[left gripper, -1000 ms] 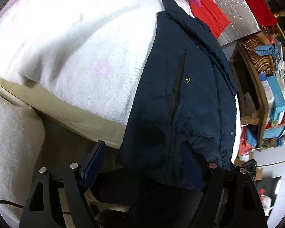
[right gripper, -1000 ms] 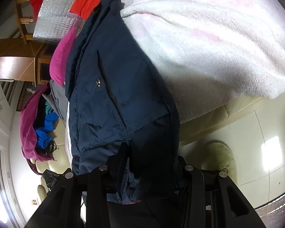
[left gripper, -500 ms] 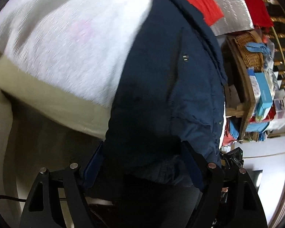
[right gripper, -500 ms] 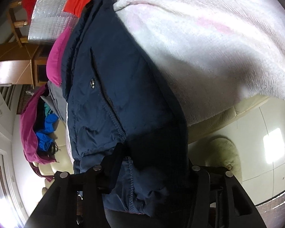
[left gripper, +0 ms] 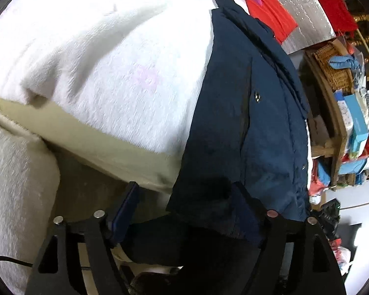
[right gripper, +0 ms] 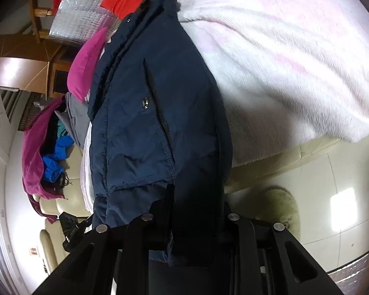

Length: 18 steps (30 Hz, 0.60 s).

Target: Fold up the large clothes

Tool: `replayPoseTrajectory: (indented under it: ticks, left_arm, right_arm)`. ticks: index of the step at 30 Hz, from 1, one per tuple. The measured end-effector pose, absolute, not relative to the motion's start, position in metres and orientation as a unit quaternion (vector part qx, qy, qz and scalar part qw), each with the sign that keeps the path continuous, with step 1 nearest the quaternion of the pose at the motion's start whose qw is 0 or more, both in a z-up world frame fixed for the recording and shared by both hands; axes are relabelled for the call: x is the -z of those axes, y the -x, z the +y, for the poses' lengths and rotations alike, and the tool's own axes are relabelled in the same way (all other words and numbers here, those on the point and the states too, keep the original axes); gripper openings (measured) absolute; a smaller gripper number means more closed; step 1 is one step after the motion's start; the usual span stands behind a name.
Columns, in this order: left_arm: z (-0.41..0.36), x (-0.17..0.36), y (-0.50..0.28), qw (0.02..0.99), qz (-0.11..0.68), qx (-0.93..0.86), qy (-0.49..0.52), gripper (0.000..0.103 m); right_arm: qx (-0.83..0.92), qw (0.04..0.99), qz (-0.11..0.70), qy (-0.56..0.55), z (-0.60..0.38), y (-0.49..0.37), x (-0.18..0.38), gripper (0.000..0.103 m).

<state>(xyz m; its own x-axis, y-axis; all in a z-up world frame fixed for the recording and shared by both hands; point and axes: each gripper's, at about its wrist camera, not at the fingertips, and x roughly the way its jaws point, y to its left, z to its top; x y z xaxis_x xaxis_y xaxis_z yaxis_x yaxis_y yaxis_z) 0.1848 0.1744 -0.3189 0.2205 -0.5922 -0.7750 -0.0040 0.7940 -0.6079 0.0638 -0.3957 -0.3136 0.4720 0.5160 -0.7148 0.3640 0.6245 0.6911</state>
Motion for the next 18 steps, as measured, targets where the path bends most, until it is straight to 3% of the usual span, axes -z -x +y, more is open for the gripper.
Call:
replayPoseTrajectory:
  ticks: [9,10,12,14,15,16,18]
  left_arm:
    - [0.142,0.326,-0.188,0.713,0.588,0.279,0.261,0.076]
    - [0.139,0.322,-0.186,0.716,0.583,0.286,0.255,0.063]
    - [0.141,0.319,-0.186,0.717,0.581,0.294,0.249,0.053]
    - [0.143,0.316,-0.19,0.717,0.583,0.293,0.245,0.053]
    - [0.142,0.315,-0.192,0.717,0.587,0.29,0.24,0.055]
    - [0.14,0.316,-0.195,0.714,0.595,0.281,0.238,0.068]
    - [0.142,0.321,-0.199,0.707,0.607,0.268,0.246,0.077]
  right_arm:
    - [-0.05,0.74,0.507,-0.438,-0.397,-0.06,0.311,0.027]
    - [-0.051,0.738,0.507,-0.442,-0.398,-0.06,0.312,0.027]
    - [-0.054,0.732,0.508,-0.451,-0.401,-0.061,0.315,0.028]
    - [-0.05,0.719,0.512,-0.468,-0.404,-0.062,0.321,0.044]
    - [-0.052,0.713,0.51,-0.479,-0.406,-0.063,0.324,0.062]
    - [-0.055,0.71,0.505,-0.488,-0.406,-0.063,0.327,0.064]
    - [-0.057,0.706,0.506,-0.492,-0.405,-0.064,0.333,0.061]
